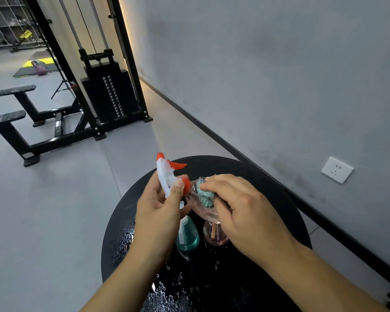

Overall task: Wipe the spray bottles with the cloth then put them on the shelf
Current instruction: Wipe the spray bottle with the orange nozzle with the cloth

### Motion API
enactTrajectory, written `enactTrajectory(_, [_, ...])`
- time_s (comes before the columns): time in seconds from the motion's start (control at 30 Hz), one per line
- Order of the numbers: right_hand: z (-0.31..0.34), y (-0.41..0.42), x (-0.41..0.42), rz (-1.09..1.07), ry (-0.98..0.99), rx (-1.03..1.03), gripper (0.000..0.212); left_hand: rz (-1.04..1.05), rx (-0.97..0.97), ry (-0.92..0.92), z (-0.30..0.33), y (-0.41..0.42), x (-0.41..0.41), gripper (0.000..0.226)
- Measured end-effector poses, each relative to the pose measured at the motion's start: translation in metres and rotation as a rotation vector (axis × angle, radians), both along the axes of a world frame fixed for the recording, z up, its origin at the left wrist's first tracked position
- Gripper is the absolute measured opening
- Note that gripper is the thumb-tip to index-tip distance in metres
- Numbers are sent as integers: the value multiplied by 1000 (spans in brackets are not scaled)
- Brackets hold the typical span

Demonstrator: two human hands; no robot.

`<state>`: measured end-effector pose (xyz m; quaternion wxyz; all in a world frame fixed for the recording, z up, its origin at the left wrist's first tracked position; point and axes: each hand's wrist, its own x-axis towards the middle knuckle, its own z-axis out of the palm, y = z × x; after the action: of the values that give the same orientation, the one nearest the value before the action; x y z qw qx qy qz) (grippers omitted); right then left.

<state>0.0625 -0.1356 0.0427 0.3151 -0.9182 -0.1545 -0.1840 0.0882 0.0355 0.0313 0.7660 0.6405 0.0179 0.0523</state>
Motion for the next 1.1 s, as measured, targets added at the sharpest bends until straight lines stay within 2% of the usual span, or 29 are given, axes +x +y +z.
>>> enactTrajectory(0.2, [-2, -6, 2, -64, 41, 56, 31, 55, -29, -51, 9, 7, 1, 33])
enactTrajectory(0.4, [0, -2, -1, 18, -37, 47, 34, -29, 12, -67, 10, 4, -4, 35])
enactTrajectory(0.5, [-2, -8, 2, -25, -42, 86, 34, 1, -9, -113, 14, 8, -1, 41])
enactTrajectory(0.6, [-6, -8, 3, -59, -80, 91, 36, 45, -57, -88, 14, 8, 0, 36])
enactTrajectory(0.77, [-5, 1, -2, 63, -236, 27, 36, 47, -88, -12, 8, 0, -3, 28])
enactTrajectory(0.9, [-12, -2, 1, 82, -213, -10, 41, 118, -179, 33, 13, 10, 3, 23])
enactTrajectory(1.1, [-16, 4, 0, 59, -192, -13, 41, 157, -180, 99, 7, 10, 1, 18])
